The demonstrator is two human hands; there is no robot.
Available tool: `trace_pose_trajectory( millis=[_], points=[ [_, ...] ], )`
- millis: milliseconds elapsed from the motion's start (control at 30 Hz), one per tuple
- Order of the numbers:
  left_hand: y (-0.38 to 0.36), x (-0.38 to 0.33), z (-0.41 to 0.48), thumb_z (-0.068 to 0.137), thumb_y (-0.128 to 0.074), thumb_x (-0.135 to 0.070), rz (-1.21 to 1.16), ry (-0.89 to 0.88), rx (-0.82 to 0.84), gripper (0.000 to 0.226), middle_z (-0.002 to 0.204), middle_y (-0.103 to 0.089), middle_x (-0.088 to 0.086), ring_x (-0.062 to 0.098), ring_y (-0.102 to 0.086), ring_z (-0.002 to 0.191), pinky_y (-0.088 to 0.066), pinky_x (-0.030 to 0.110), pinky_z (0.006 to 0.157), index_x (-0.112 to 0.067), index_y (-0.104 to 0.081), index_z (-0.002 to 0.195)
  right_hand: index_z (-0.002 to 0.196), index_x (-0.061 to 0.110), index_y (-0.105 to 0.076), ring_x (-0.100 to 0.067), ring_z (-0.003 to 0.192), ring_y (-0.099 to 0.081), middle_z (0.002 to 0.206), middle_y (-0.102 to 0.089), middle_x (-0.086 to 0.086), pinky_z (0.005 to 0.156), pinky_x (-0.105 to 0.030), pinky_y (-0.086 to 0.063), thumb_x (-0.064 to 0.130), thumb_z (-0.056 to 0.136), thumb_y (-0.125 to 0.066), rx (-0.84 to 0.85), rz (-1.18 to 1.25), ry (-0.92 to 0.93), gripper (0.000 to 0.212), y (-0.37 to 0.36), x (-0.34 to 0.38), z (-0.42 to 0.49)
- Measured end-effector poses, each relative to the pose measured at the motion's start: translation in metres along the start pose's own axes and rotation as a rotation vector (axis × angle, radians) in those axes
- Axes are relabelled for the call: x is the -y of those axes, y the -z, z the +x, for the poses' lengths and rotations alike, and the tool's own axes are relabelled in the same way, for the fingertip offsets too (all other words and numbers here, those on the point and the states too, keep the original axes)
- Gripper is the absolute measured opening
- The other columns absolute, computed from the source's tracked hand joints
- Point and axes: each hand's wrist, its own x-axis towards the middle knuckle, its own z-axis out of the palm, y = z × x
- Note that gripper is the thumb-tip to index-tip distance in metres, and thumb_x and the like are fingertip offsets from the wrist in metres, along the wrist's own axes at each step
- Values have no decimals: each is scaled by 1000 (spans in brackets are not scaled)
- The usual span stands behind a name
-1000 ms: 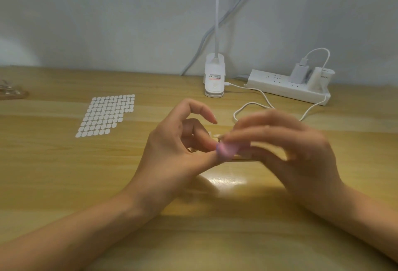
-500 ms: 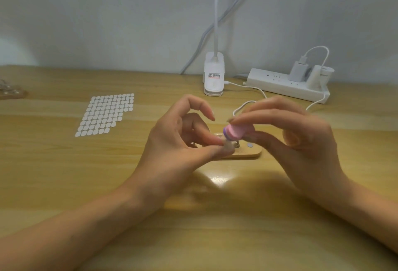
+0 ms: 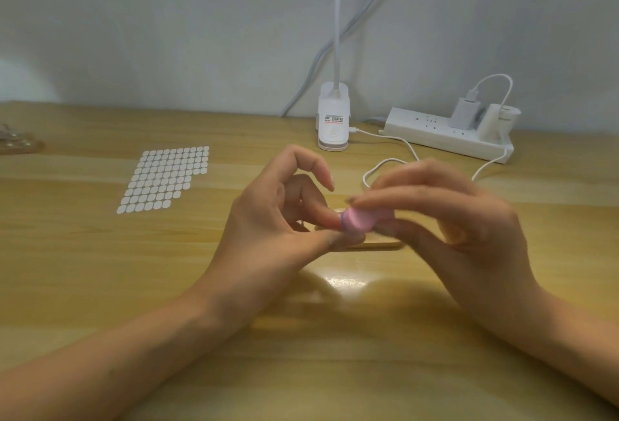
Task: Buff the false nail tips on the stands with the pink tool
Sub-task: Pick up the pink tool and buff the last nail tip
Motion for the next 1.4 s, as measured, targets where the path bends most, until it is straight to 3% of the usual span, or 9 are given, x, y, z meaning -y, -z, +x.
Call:
trace_pose_trajectory(
  millis=[133,267,367,567,800,1000,1133,1233,1400],
  points=[
    [0,0,0,65,-88,-5,11,-11,8,44,60,-60,-8,3,-64,61,-55,19,62,-22,-55,89,108,16,-71,-20,96,-67,102,-68,-4,82,-34,-53,12,91,-69,2,17,-2,18,-2,-1,-1],
    [-1,-4,-1,63,-90,-20,59,-17,16,45,61,-60,-8,7,-62,61,-55,42,59,-25,-55,90,107,16,-72,-22,97,-67,102,-67,-3,83,-32,-52,10,89,-68,15,49,-8,19,0,-1,0],
    [-1,-3,-1,64,-89,-16,80,-18,-2,44,62,-62,-5,8,-66,63,-59,34,61,-26,-55,90,107,16,-72,-24,97,-67,101,-68,-6,83,-37,-53,10,89,-66,-3,40,-25,19,-1,-1,-1],
    [1,-3,0,65,-89,-23,142,-47,0,44,64,-65,-3,9,-66,63,-47,19,56,-32,-55,90,108,16,-71,-24,95,-67,101,-68,-7,80,-36,-54,11,90,-68,-9,55,-29,19,0,-1,0],
    [1,-4,-2,64,-90,-22,148,-51,-9,45,64,-65,-3,8,-68,65,-53,30,56,-30,-55,91,108,16,-70,-24,95,-67,101,-68,-8,79,-37,-54,11,90,-69,-14,68,-32,19,0,-1,0],
    [-1,-5,-2,65,-88,-20,135,-18,-17,43,63,-64,-4,3,-65,61,-51,25,56,-30,-55,91,108,17,-70,-22,96,-67,101,-68,-8,81,-39,-54,13,90,-68,-25,11,-20,19,2,-2,1],
    [-2,-6,-2,66,-87,-24,130,-1,-10,41,62,-62,-9,3,-59,57,-45,21,53,-30,-56,93,109,13,-72,-18,96,-67,102,-67,-5,82,-32,-53,11,91,-68,46,-22,50,18,0,0,-1],
    [-1,-6,-3,67,-91,-19,136,-6,-23,45,63,-67,-7,1,-63,57,-43,15,53,-29,-55,93,109,14,-71,-22,95,-67,101,-67,-7,80,-39,-54,10,89,-69,-25,-8,-21,20,2,-2,1],
    [-2,-6,-4,68,-87,-24,124,14,-37,41,63,-66,-8,1,-61,57,-44,17,53,-30,-55,93,109,13,-73,-20,94,-67,101,-67,-4,82,-31,-53,13,89,-69,18,-52,39,20,0,0,-1]
  ],
)
